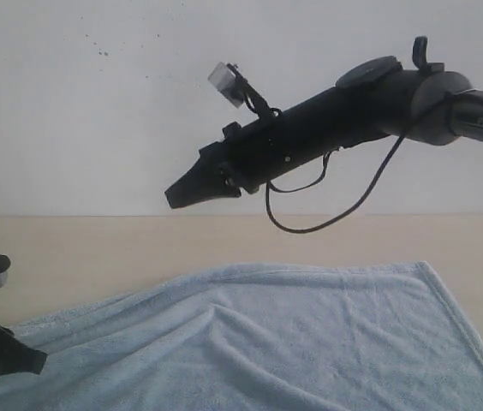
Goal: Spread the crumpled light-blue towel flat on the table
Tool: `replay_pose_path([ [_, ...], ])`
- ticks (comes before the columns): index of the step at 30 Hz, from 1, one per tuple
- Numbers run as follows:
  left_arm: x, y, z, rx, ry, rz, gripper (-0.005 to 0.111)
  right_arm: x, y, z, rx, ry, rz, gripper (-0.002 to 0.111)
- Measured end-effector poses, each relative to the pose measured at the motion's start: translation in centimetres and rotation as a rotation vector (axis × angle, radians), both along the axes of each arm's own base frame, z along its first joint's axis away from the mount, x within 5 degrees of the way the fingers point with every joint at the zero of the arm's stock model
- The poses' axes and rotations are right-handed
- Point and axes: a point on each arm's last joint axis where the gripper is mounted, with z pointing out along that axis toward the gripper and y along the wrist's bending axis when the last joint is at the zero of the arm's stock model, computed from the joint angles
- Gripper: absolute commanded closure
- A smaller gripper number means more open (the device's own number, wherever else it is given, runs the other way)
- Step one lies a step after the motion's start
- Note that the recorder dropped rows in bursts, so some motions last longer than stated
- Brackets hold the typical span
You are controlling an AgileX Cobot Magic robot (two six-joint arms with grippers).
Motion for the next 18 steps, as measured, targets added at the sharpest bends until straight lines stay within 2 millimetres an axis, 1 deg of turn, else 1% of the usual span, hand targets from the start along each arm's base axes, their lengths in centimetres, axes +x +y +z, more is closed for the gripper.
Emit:
replay_pose_path([
  [2, 0.1, 0.3, -0.2, 0.003, 0.004, 0.006, 0.086, -1.1, 0.1, -1.2, -0.036, 0.039, 0.021, 0.107],
  [4, 0.3, 0.5, -1.0, 0.015, 0.008, 0.000, 0.086, -2.0, -0.5, -4.9, -0.132, 0.103, 0.007, 0.107],
  [6, 0.7, 0.5, -2.0, 0.029, -0.007, -0.009, 0.086, -2.7, -1.0, -7.8, -0.189, 0.117, -0.010, 0.107],
  [7, 0.9, 0.5, -2.4, 0.033, -0.015, -0.011, 0.086, -3.0, -1.0, -8.7, -0.208, 0.114, -0.015, 0.107],
  [8, 1.2, 0.6, -2.8, 0.038, -0.036, -0.011, 0.086, -3.6, -0.7, -9.8, -0.233, 0.101, -0.009, 0.107],
  [9, 1.3, 0.6, -3.0, 0.040, -0.045, -0.009, 0.086, -3.9, -0.2, -10.3, -0.243, 0.088, 0.000, 0.107],
  [11, 1.6, 0.6, -3.1, 0.042, -0.073, -0.007, 0.086, -5.1, 2.2, -12.4, -0.272, 0.069, 0.041, 0.107],
  [13, 1.7, 0.6, -3.0, 0.042, -0.078, -0.007, 0.086, -5.7, 3.4, -13.9, -0.296, 0.063, 0.052, 0.107],
  [16, 1.9, 0.6, -2.9, 0.041, -0.080, -0.007, 0.086, -6.7, 4.6, -16.4, -0.337, 0.081, 0.081, 0.107],
  [18, 2.0, 0.5, -2.8, 0.040, -0.075, -0.008, 0.086, -7.2, 5.0, -17.9, -0.360, 0.102, 0.097, 0.107],
])
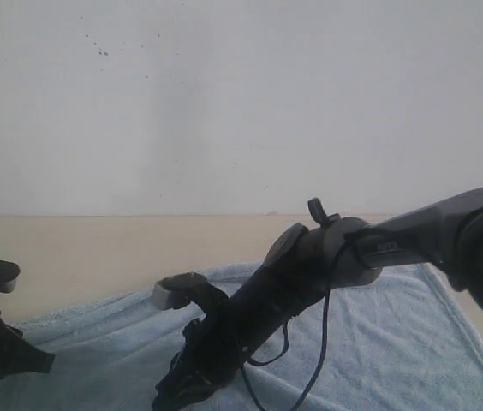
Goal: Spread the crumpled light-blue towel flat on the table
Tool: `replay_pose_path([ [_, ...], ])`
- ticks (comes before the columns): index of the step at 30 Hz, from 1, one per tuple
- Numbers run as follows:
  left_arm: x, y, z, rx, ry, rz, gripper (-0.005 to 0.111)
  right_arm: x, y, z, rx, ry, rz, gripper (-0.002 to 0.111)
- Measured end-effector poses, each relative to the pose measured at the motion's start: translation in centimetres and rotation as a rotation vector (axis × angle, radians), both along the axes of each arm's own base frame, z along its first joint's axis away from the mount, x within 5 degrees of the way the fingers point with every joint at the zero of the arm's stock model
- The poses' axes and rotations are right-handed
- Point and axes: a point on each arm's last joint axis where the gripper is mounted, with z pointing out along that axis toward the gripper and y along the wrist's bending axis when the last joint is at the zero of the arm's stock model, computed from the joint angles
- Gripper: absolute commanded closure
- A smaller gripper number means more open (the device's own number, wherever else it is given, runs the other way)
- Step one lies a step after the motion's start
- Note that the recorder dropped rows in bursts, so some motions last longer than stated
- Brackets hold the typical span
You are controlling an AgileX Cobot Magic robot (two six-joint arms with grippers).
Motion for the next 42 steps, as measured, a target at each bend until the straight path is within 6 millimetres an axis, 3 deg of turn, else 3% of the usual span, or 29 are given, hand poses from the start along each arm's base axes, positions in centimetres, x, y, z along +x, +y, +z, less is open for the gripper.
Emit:
replay_pose_path([
  [16, 0.3, 0.0, 0.8, 0.000, -0.049, 0.000, 0.086, -0.6, 0.2, -0.5, 0.006, 0.058, 0.027, 0.107],
  [21, 0.3, 0.0, -0.9, 0.005, -0.004, 0.002, 0.086, -0.6, 0.2, -0.6, 0.006, 0.064, 0.032, 0.107],
  [28, 1.0, 0.1, -1.5, 0.013, -0.076, 0.007, 0.086, -0.9, 0.2, -0.7, 0.007, 0.089, 0.050, 0.107],
  [37, 3.6, 0.2, -1.5, 0.033, -0.125, -0.011, 0.086, -1.0, 0.2, -0.6, 0.007, 0.095, 0.059, 0.107],
  [42, 5.9, 2.1, -0.5, 0.039, -0.159, 0.034, 0.086, -1.0, 0.2, -0.6, 0.007, 0.097, 0.061, 0.107],
])
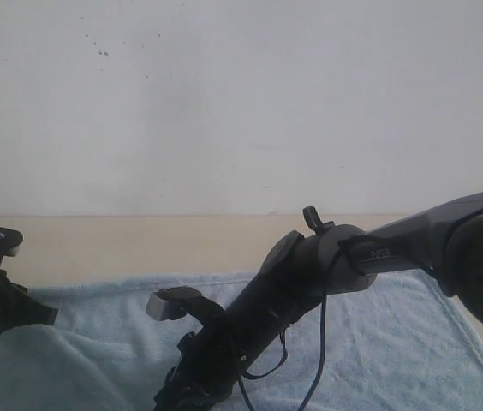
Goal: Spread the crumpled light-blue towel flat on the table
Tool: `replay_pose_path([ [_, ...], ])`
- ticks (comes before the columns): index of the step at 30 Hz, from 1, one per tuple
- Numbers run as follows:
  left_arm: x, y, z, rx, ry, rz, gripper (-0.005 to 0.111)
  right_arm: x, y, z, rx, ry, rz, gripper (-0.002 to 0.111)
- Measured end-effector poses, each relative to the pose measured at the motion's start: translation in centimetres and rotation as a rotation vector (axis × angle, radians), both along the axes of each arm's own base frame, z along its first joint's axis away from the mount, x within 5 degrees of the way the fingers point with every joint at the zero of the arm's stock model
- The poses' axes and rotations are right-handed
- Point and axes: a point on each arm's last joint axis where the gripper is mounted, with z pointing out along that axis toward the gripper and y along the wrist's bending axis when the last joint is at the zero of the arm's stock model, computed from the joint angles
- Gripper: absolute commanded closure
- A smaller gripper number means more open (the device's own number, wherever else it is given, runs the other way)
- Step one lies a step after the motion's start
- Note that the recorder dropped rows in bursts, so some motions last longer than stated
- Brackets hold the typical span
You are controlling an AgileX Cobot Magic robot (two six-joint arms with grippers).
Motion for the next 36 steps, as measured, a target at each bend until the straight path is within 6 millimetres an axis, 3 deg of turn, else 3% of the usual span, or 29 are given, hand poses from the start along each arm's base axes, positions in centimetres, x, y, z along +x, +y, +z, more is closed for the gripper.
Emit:
replay_pose_path([
  [8, 3.2, 3.7, 1.0, 0.022, 0.010, 0.052, 0.086, -0.1, 0.1, -0.1, -0.001, 0.005, 0.004, 0.107],
  [13, 3.6, 4.1, 2.1, 0.014, 0.039, 0.053, 0.086, -0.1, 0.0, -0.1, -0.001, 0.003, 0.007, 0.107],
  [19, 1.0, 3.5, 4.0, 0.006, 0.034, 0.051, 0.086, 0.0, 0.0, 0.5, 0.004, -0.038, 0.017, 0.107],
  [23, -1.9, 2.5, 4.6, -0.004, 0.037, 0.044, 0.086, 1.4, -1.2, 3.2, 0.025, -0.128, -0.025, 0.107],
  [27, -4.4, 1.5, 5.4, -0.023, 0.032, 0.040, 0.086, 4.2, -4.8, 7.2, 0.057, -0.229, -0.133, 0.107],
  [29, -5.2, 0.8, 5.9, -0.029, 0.023, 0.025, 0.086, 5.8, -7.6, 8.4, 0.046, -0.260, -0.208, 0.107],
  [36, -8.1, -1.4, 6.3, -0.046, 0.033, -0.031, 0.086, 10.8, -18.0, 8.3, -0.043, -0.304, -0.508, 0.107],
])
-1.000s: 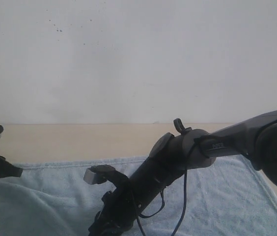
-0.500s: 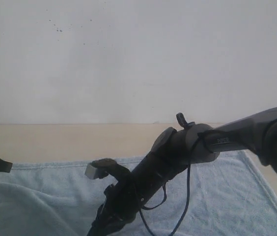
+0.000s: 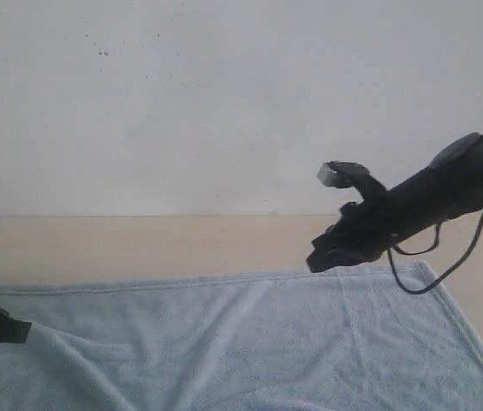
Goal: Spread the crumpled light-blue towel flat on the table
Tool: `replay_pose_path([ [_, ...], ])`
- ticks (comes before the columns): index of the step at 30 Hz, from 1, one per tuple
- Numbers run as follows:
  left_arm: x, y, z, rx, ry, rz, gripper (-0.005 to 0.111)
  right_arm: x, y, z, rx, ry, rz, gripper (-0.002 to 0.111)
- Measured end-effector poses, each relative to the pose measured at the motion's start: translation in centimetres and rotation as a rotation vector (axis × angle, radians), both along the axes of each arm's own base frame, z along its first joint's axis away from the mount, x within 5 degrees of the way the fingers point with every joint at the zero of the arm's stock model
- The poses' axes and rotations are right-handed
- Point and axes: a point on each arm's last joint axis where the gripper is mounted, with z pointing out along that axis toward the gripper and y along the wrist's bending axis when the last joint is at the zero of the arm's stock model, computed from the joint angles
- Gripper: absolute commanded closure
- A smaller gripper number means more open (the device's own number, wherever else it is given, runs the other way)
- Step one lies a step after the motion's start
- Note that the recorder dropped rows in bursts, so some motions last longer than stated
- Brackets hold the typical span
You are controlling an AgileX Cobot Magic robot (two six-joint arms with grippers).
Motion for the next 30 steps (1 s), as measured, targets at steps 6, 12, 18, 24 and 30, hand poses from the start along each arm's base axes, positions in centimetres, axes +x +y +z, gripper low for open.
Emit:
replay_pose_path([
  [6, -0.9, -0.2, -0.6, -0.031, 0.079, 0.023, 0.086, 2.0, -3.7, -2.1, -0.117, -0.057, -0.180, 0.107],
  [12, -1.5, -0.2, -1.0, -0.038, 0.158, 0.023, 0.086, 2.7, -5.0, -5.0, -0.272, -0.065, -0.235, 0.107],
  [18, -1.5, -0.2, -1.1, -0.039, 0.164, 0.024, 0.086, 3.0, -5.7, -5.5, -0.341, -0.088, -0.262, 0.107],
  [24, -1.6, -0.2, -1.1, -0.039, 0.169, 0.024, 0.086, 3.1, -6.3, -5.6, -0.410, -0.103, -0.273, 0.107],
  [30, -1.9, -0.3, -1.3, -0.044, 0.211, 0.025, 0.086, 3.9, -7.2, -6.3, -0.462, -0.110, -0.309, 0.107],
])
